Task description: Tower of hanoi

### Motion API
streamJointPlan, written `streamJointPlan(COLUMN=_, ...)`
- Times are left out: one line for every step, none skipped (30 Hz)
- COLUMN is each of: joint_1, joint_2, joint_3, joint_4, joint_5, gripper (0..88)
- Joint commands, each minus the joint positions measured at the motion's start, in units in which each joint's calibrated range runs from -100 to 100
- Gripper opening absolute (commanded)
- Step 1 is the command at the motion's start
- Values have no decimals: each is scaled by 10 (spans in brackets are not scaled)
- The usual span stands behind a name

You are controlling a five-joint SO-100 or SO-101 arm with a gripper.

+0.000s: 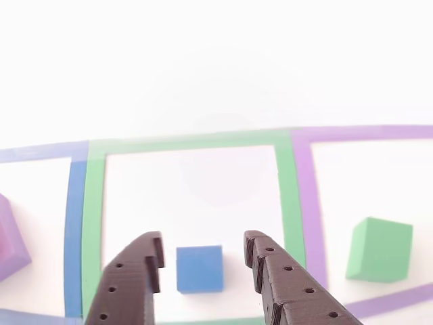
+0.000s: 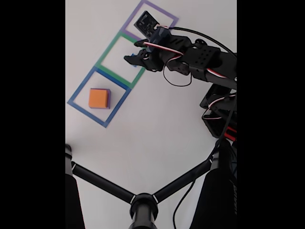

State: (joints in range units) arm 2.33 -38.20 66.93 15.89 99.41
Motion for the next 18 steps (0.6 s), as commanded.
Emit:
streamJointPlan(joint_1=23, joint_2=-46, joint_3=-176, joint_4=235, joint_5=6, gripper=25)
streamJointPlan(joint_1=28, joint_2=-46, joint_3=-217, joint_4=286, joint_5=6, gripper=24)
streamJointPlan(joint_1=34, joint_2=-46, joint_3=-264, joint_4=341, joint_5=6, gripper=22)
streamJointPlan(joint_1=41, joint_2=-46, joint_3=-307, joint_4=392, joint_5=6, gripper=21)
streamJointPlan(joint_1=49, joint_2=-45, joint_3=-356, joint_4=449, joint_5=6, gripper=20)
streamJointPlan(joint_1=55, joint_2=-45, joint_3=-397, joint_4=499, joint_5=6, gripper=20)
streamJointPlan(joint_1=63, joint_2=-46, joint_3=-445, joint_4=551, joint_5=6, gripper=20)
streamJointPlan(joint_1=72, joint_2=-46, joint_3=-484, joint_4=594, joint_5=6, gripper=20)
streamJointPlan(joint_1=80, joint_2=-46, joint_3=-526, joint_4=639, joint_5=6, gripper=20)
streamJointPlan(joint_1=89, joint_2=-46, joint_3=-560, joint_4=674, joint_5=6, gripper=20)
streamJointPlan(joint_1=98, joint_2=-46, joint_3=-594, joint_4=709, joint_5=6, gripper=20)
streamJointPlan(joint_1=105, joint_2=-48, joint_3=-621, joint_4=736, joint_5=6, gripper=20)
streamJointPlan(joint_1=114, joint_2=-49, joint_3=-647, joint_4=763, joint_5=6, gripper=20)
streamJointPlan(joint_1=120, joint_2=-50, joint_3=-669, joint_4=784, joint_5=6, gripper=20)
streamJointPlan(joint_1=127, joint_2=-51, joint_3=-685, joint_4=802, joint_5=6, gripper=20)
streamJointPlan(joint_1=135, joint_2=-53, joint_3=-698, joint_4=818, joint_5=6, gripper=20)
streamJointPlan(joint_1=141, joint_2=-55, joint_3=-705, joint_4=827, joint_5=6, gripper=20)
streamJointPlan(joint_1=146, joint_2=-58, joint_3=-708, joint_4=832, joint_5=6, gripper=20)
